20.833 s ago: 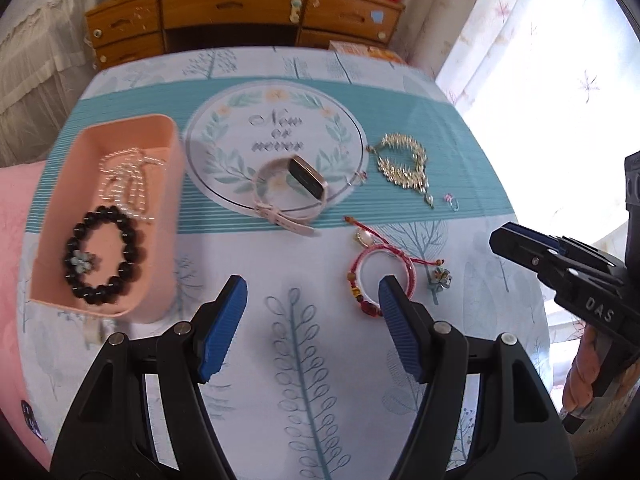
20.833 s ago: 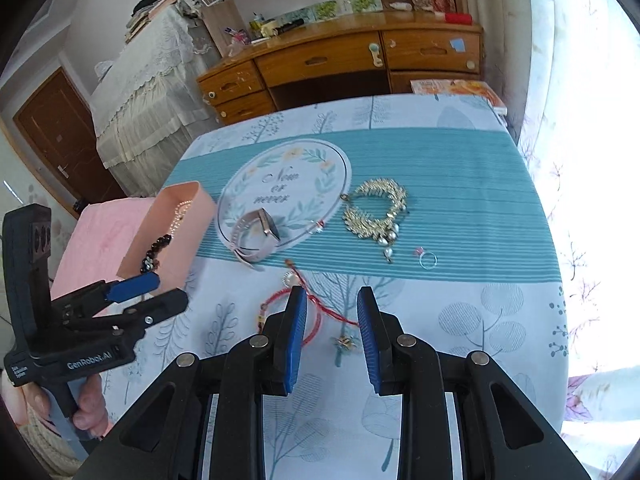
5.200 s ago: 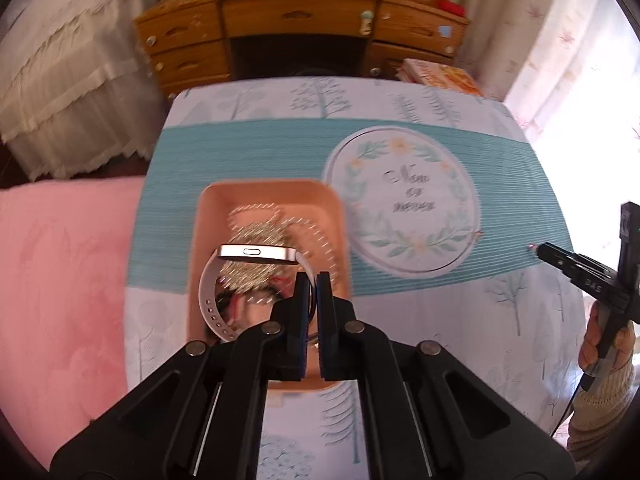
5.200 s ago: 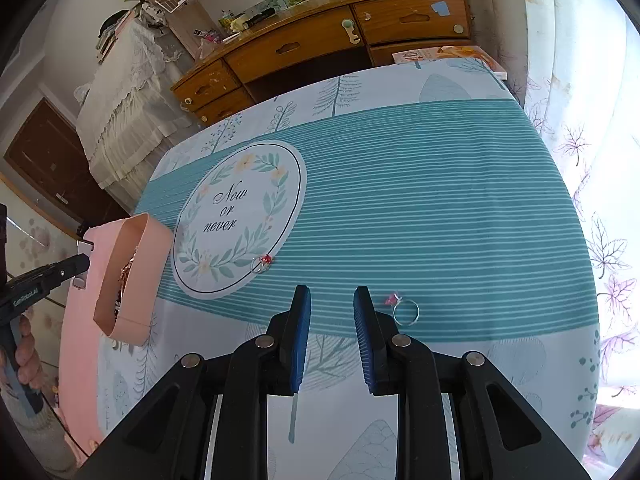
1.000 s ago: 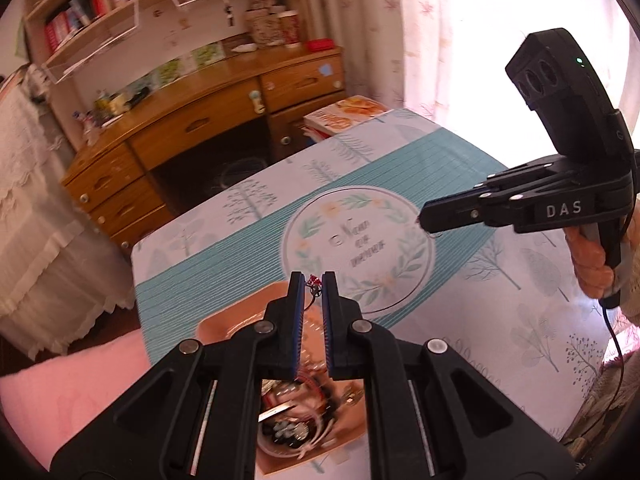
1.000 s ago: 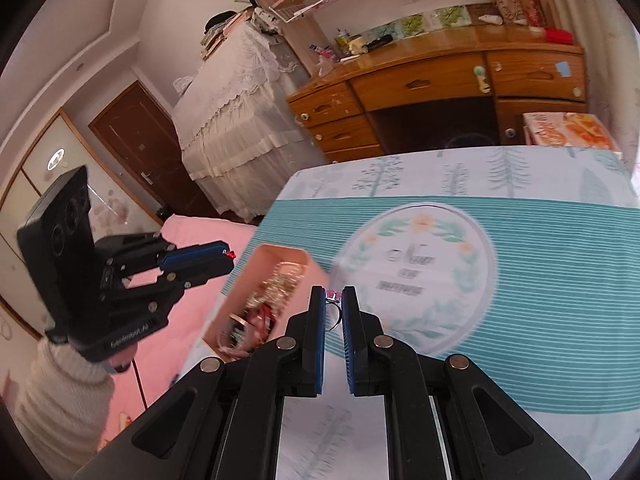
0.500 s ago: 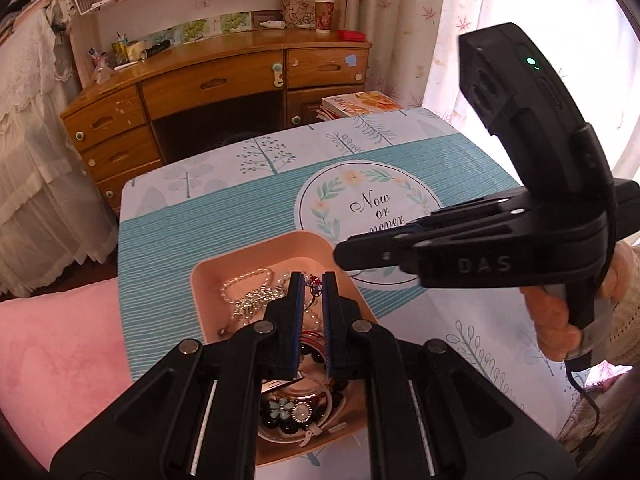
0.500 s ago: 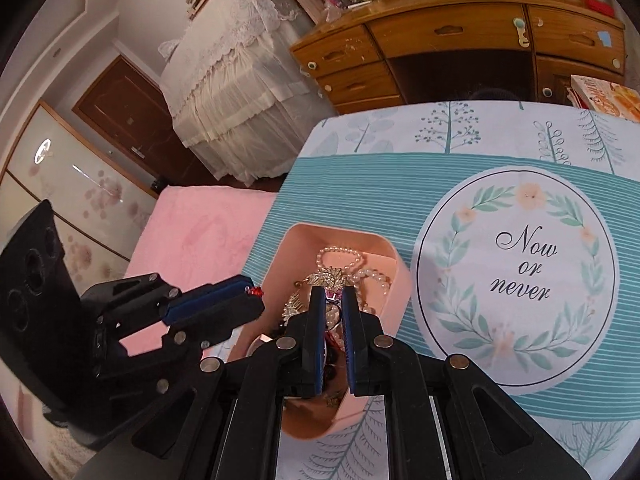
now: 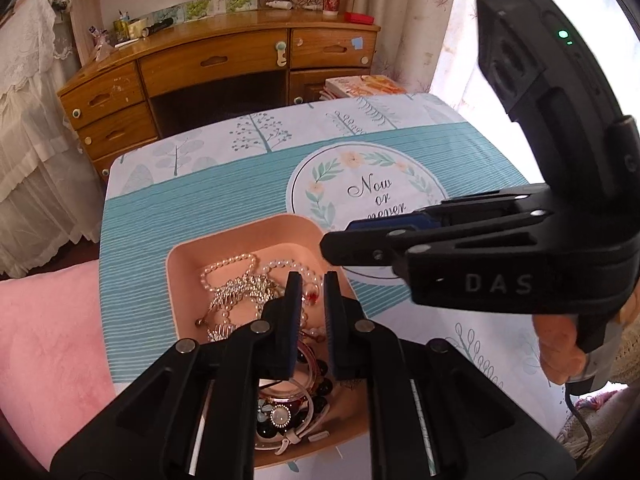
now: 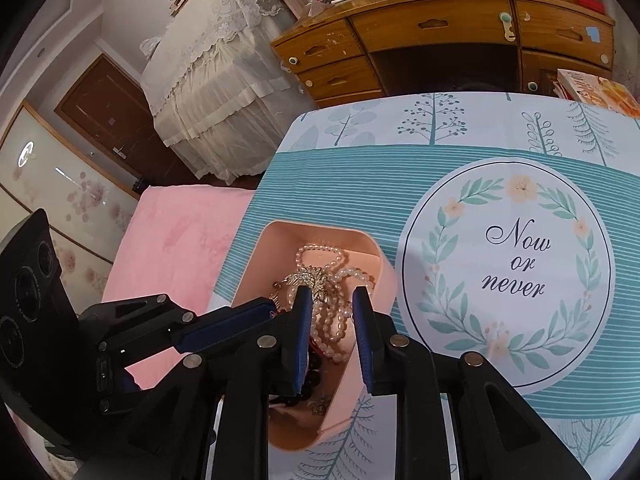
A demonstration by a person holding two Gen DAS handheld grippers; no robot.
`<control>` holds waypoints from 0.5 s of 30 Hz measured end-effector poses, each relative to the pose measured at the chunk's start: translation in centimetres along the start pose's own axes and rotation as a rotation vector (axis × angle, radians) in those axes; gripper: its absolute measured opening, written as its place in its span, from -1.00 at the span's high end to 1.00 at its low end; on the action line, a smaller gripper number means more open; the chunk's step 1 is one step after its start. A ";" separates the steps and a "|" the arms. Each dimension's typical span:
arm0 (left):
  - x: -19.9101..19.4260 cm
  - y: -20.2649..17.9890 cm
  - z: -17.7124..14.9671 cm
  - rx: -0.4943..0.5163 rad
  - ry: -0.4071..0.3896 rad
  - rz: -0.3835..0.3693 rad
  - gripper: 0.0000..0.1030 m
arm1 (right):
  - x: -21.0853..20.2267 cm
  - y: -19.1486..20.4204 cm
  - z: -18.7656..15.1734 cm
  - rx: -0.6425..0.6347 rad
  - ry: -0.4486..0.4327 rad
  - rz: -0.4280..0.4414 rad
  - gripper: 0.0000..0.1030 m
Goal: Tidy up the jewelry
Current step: 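Carry both rings into the pink box and open both tools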
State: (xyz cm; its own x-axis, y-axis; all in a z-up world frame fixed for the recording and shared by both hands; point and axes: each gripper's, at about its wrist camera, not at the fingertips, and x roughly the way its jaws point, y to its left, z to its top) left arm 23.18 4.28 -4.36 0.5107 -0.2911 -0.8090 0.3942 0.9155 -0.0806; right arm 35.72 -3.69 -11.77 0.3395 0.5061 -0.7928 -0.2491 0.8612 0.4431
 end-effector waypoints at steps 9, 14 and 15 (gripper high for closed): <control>-1.2 -0.3 -1.0 -0.038 -0.029 0.027 -0.02 | -2.3 -0.5 -1.4 -0.009 -0.023 -0.018 0.59; -3.5 -0.7 -2.1 -0.081 -0.079 0.051 -0.02 | -3.9 -0.5 -2.9 -0.026 -0.047 -0.044 0.59; -4.1 -0.8 -2.5 -0.101 -0.092 0.061 -0.02 | -4.4 -0.5 -3.3 -0.031 -0.056 -0.054 0.60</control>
State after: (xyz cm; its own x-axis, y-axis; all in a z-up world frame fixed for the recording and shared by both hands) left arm 18.89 5.42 -2.46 0.6006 -0.2545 -0.7580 0.2844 0.9540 -0.0949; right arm 31.37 -6.46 -9.86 0.4036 0.4611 -0.7902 -0.2565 0.8861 0.3861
